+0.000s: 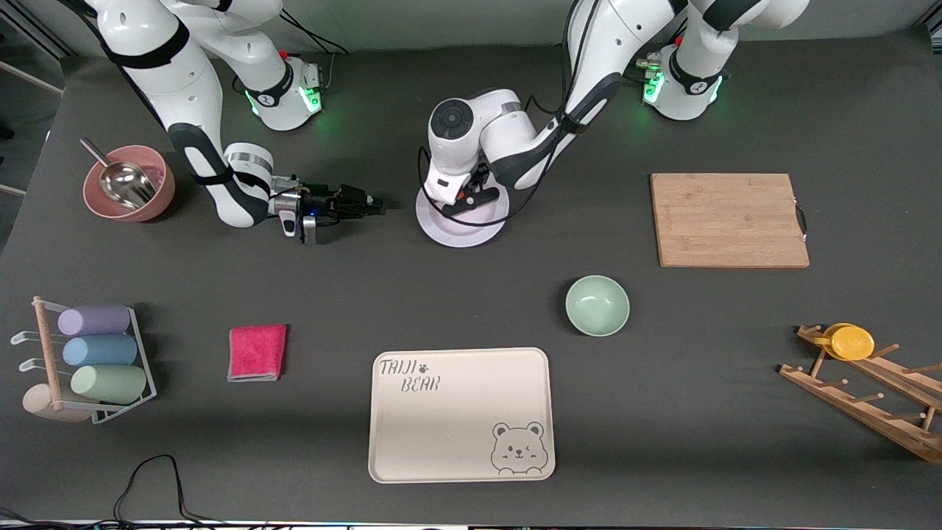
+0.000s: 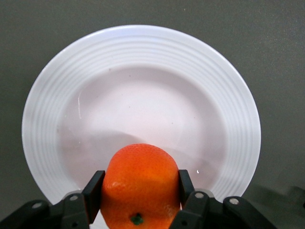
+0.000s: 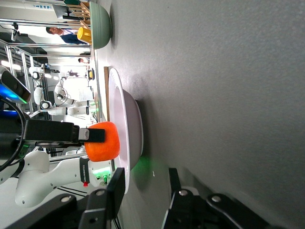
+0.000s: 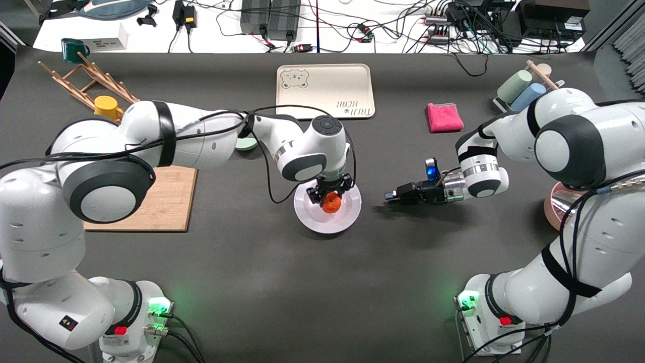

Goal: Place orange and plate with both arms
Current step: 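Lower the orange onto the plate and open the left gripper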

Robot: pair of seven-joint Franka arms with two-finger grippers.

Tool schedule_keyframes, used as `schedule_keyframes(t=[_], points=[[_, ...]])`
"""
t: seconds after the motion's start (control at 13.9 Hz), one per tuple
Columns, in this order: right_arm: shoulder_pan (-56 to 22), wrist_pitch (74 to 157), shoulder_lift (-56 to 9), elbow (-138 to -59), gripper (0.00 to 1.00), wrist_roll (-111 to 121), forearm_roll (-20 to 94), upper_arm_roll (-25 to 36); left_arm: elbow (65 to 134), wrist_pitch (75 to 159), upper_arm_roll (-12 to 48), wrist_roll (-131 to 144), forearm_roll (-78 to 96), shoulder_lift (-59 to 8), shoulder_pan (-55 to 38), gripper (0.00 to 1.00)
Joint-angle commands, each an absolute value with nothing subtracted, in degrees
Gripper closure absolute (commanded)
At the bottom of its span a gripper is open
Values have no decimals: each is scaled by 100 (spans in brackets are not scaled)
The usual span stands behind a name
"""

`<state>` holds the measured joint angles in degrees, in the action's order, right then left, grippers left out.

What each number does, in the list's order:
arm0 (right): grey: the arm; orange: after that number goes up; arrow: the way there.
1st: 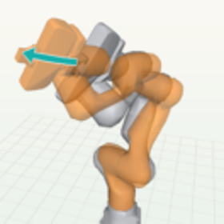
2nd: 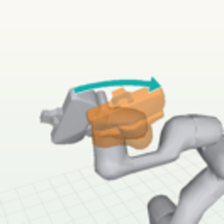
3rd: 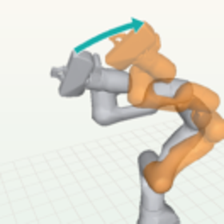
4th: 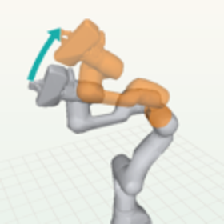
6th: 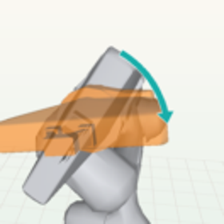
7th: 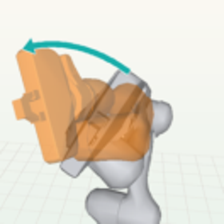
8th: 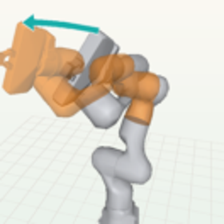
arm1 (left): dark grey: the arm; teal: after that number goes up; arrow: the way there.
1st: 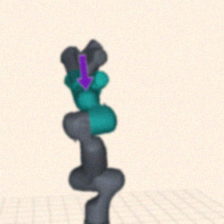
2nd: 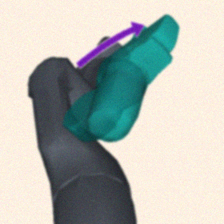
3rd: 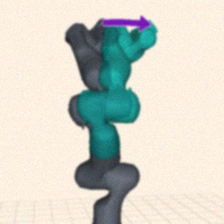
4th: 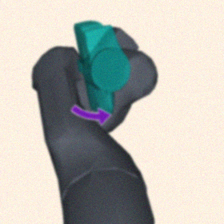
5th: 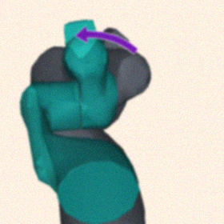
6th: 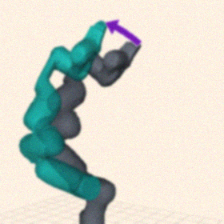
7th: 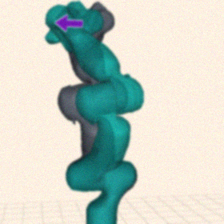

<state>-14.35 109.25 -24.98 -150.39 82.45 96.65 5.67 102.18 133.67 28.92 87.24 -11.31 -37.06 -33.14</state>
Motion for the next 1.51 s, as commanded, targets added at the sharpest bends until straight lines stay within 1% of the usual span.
schedule_keyframes(t=[0.0, 0.07, 0.14, 0.29, 0.36, 0.72, 0.86, 1.01, 1.08, 1.15, 1.3, 1.44], points=[[-1450, 10881, -2610, -14959, 56, 8464, 9809, 554, 10213, 13474, 2777, 8895, -1248, -3700, -3410, 100], [-1450, 10881, -2610, -14950, 56, 8464, 9809, 554, 10213, 13474, 2769, 8895, -1248, -3709, -3401, 71], [-1459, 10881, -2610, -14950, 56, 8464, 9809, 554, 10213, 13474, 2760, 8886, -1248, -3709, -3401, 64], [-1459, 10881, -2610, -14950, 56, 8455, 9809, 554, 10213, 13474, 2751, 8886, -1257, -3709, -3410, 25], [-1459, 10881, -2619, -14950, 56, 8455, 9809, 545, 10204, 13474, 2751, 8886, -1248, -3709, -3410, 0], [-1468, 10881, -2619, -14933, 56, 8455, 9817, 527, 10187, 13447, 2751, 8895, -1248, -3674, -3358, 0], [-1529, 10890, -2628, -14933, 56, 8464, 10044, 510, 10160, 13316, 2716, 8895, -1248, -3578, -3305, 0], [-1748, 10890, -2663, -14863, 56, 8464, 10317, 510, 10116, 12844, 2663, 8799, -1239, -3219, -3034, 0], [-1880, 10890, -2707, -14836, 56, 8464, 10458, 501, 10099, 12536, 2663, 8624, -1248, -2991, -2884, 4], [-1985, 10890, -2742, -14792, 56, 8464, 10616, 501, 10055, 12255, 2654, 8309, -1248, -2727, -2770, 5], [-2222, 10898, -2760, -14748, 56, 8455, 10941, 501, 9976, 11684, 2645, 7737, -1187, -2217, -2218, 1], [-2407, 10898, -2856, -14652, 56, 8464, 11179, 492, 9949, 11252, 2637, 6843, -1126, -1812, -1734, 0]])
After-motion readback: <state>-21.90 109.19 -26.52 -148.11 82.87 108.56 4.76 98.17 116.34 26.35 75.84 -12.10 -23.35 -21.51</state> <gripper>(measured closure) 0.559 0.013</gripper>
